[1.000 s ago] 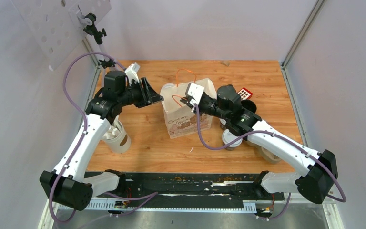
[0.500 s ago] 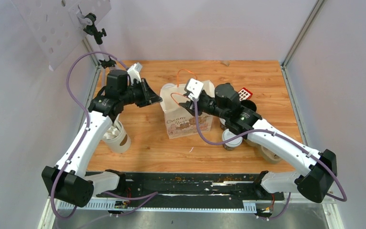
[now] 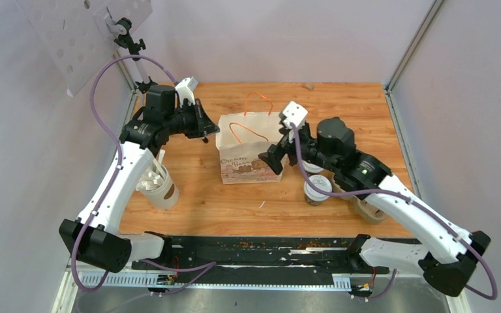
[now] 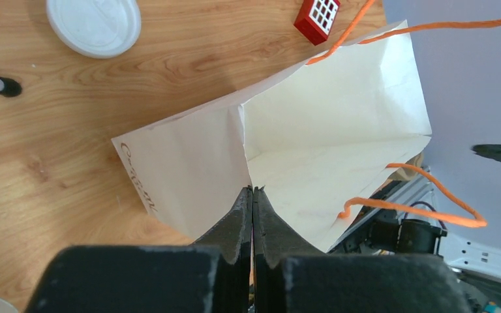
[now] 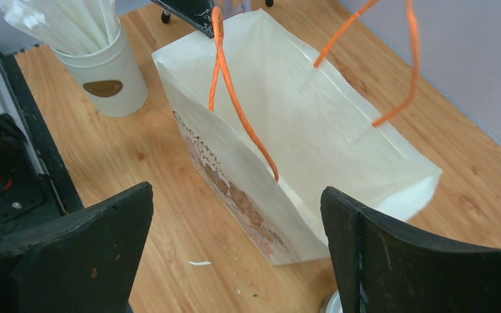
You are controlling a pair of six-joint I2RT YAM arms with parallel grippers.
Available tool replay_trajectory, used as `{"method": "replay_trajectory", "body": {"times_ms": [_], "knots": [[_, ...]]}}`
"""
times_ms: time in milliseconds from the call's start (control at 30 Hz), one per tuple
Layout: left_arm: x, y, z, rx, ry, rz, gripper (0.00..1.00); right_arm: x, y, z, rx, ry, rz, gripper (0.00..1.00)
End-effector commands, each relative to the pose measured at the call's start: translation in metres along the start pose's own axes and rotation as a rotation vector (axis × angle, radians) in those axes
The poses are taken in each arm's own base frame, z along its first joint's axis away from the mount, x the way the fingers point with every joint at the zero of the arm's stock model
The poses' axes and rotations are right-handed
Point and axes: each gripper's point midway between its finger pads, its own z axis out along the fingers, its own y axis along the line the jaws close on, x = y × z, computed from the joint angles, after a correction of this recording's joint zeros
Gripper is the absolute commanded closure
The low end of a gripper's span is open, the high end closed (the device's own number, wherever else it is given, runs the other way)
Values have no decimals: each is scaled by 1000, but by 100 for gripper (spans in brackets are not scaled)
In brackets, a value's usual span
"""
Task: Pack the takeout coffee
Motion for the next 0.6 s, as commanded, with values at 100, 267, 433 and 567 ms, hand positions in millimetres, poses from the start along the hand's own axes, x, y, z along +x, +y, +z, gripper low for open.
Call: {"method": "replay_trajectory", "body": {"times_ms": [100, 267, 433, 567], "knots": [[-14, 0, -10, -32, -18, 107, 95, -10, -12, -51, 167, 32, 303, 0], [-15, -4, -14, -18, -23, 124, 69, 28, -51, -78, 475, 198, 482, 0], [-22, -3, -25, -63, -41, 142, 46, 85, -72, -101, 689, 350, 770, 1], [-28, 3, -36, -126, -63, 168, 36, 129, -92, -128, 934, 435, 1016, 4]]}}
